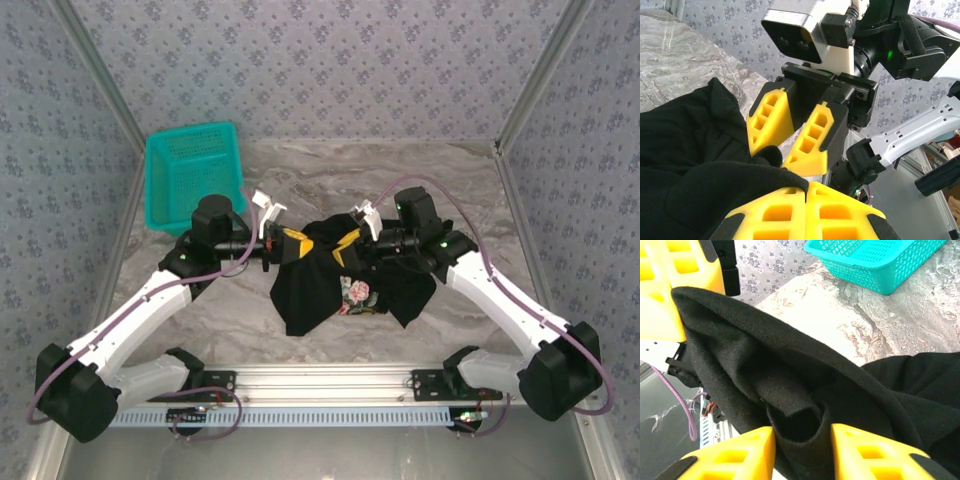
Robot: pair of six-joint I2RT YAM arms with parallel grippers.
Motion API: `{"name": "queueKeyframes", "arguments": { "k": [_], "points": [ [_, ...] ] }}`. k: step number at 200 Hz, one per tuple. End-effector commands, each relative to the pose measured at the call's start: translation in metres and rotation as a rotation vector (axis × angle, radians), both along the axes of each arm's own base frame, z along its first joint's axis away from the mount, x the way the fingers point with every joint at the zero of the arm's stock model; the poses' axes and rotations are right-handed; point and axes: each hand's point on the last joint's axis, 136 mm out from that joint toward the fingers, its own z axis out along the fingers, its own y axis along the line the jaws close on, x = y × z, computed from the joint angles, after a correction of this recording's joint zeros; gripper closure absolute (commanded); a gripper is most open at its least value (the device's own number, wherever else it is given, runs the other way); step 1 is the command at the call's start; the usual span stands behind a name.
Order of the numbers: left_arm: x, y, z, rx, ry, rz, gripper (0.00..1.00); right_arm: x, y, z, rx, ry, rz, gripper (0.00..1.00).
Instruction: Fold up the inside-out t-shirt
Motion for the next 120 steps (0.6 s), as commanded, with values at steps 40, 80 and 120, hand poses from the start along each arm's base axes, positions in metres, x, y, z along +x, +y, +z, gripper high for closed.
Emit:
{"name": "queueKeyframes", "arguments": {
  "k": [40, 80, 120],
  "points": [
    [-0.004, 0.002, 0.024, -0.023, -0.079, 0.003, 1.00, 0.005, -0.002, 0.011, 0.002, -0.037, 0.005, 0.98],
    [0.030, 0.027, -0.022, 0.115, -0.018, 0.285, 1.00, 0.013, -0.044, 0.064, 0.009, -0.222, -0.162, 1.00],
    [0.038, 0.038, -0.081, 0.219, 0.089, 0.376, 1.00, 0.000, -0.048, 0.068, 0.107, -0.273, -0.166, 1.00]
  ]
}}
